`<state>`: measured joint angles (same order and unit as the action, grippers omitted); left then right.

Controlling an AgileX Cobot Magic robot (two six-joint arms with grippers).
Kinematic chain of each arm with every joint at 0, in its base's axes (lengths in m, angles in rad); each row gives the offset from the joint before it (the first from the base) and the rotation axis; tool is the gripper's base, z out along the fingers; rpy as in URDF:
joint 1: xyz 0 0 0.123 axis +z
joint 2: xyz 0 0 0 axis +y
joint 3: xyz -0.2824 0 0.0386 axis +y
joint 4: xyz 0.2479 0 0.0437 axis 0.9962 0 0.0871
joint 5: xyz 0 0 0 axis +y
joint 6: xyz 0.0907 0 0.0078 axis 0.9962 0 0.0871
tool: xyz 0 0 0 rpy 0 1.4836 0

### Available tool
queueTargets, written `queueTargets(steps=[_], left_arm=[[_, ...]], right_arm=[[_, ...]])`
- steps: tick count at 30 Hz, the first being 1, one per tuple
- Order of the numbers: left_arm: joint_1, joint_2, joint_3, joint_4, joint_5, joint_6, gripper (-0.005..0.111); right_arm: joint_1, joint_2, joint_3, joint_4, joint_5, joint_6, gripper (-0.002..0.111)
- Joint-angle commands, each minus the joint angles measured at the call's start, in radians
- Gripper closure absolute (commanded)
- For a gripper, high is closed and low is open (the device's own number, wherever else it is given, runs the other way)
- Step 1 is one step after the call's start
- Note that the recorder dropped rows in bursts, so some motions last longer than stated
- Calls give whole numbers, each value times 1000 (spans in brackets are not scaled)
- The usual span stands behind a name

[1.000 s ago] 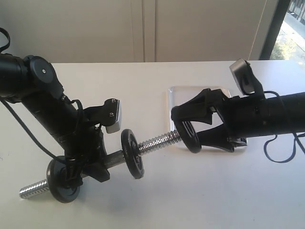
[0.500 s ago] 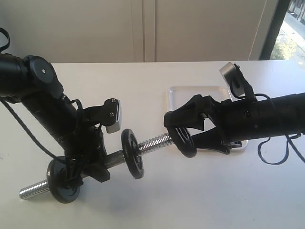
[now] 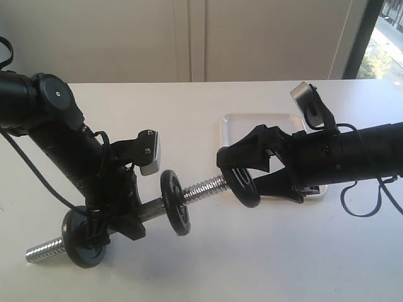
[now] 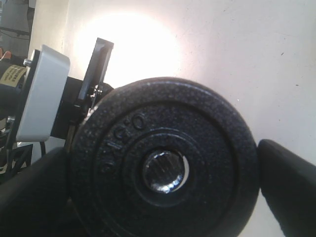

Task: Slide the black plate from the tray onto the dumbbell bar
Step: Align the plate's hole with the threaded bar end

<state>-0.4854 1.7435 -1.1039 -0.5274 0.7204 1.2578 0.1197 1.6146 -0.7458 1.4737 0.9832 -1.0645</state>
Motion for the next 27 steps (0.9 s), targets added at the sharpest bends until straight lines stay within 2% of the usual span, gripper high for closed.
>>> queueTargets(steps=[1,11,16,27], left_arm=[[-4,-56,-24,-126,55,-5,107],[-4,-56,-24,-126,55,-5,107],[-4,-56,-24,-130,55,-5,107],[-4,-56,-24,-130,57,-5,107]], right_arm=[[0,-17,2,29,28,-11,108],[1,6,2,29,45,4,108],[1,87,2,101,141,-32,108],[1,87,2,103,133,-32,108]])
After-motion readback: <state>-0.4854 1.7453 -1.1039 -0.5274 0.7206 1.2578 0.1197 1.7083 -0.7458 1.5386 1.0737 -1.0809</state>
